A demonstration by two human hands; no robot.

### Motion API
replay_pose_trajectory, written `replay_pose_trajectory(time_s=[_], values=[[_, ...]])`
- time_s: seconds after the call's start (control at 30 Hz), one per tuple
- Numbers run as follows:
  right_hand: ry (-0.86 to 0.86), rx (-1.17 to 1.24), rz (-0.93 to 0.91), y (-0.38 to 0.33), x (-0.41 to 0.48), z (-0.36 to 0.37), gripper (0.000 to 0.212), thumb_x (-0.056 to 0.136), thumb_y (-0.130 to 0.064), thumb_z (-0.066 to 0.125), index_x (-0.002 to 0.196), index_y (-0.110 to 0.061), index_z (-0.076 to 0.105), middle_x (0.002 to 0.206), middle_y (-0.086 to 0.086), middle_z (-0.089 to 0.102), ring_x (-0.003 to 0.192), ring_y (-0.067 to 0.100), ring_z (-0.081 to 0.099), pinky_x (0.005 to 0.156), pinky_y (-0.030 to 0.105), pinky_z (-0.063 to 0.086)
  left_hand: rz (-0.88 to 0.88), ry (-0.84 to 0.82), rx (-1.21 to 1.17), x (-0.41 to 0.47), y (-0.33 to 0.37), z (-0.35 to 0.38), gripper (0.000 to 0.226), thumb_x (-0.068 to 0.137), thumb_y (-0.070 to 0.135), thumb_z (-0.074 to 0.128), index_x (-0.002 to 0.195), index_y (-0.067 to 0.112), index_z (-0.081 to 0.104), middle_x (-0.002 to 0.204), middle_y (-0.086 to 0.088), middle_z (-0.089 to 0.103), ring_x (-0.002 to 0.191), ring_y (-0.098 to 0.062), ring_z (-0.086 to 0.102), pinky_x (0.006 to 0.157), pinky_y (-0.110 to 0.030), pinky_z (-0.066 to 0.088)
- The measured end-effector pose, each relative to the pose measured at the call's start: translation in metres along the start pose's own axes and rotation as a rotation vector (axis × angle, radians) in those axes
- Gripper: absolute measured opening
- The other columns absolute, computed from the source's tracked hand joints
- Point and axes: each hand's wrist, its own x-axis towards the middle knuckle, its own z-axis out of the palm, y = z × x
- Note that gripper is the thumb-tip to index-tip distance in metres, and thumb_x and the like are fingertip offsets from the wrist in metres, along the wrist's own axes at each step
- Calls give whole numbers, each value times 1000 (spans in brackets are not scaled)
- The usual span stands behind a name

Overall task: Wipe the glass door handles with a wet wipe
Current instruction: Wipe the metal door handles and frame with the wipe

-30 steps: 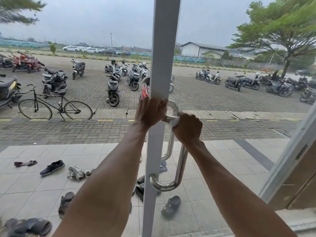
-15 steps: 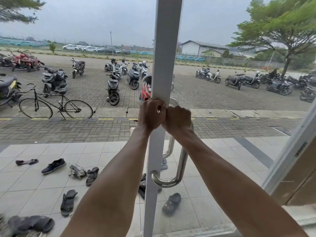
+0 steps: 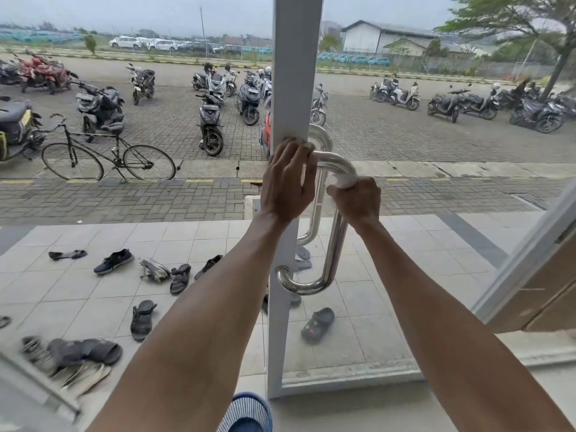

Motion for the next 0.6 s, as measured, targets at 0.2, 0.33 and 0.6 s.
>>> replay_pose_trajectory(time_s=[0.2,0.33,0.6], values=[[-143,134,229,67,-26,40,37,61,-34,79,84,-6,73,83,10,75,78,25,71,70,37,60,16,81,41,-24,-7,24,35,97,11,47,125,-6,58,128,-26,58,128,-39,51,110,-48,41],[-165,121,296,102,-45,63,26,62,-35,77,77,-14,70,69,2,67,75,24,71,67,32,59,56,106,28,-42,-15,35,49,95,9,47,142,-2,42,151,-28,35,146,-37,29,120,-48,29],[-242,29,321,153,-74,90,26,69,-35,80,80,-14,72,80,7,74,87,25,66,72,27,50,68,110,46,-49,-24,38,52,95,12,45,145,2,37,155,-26,30,149,-33,24,122,-42,24]])
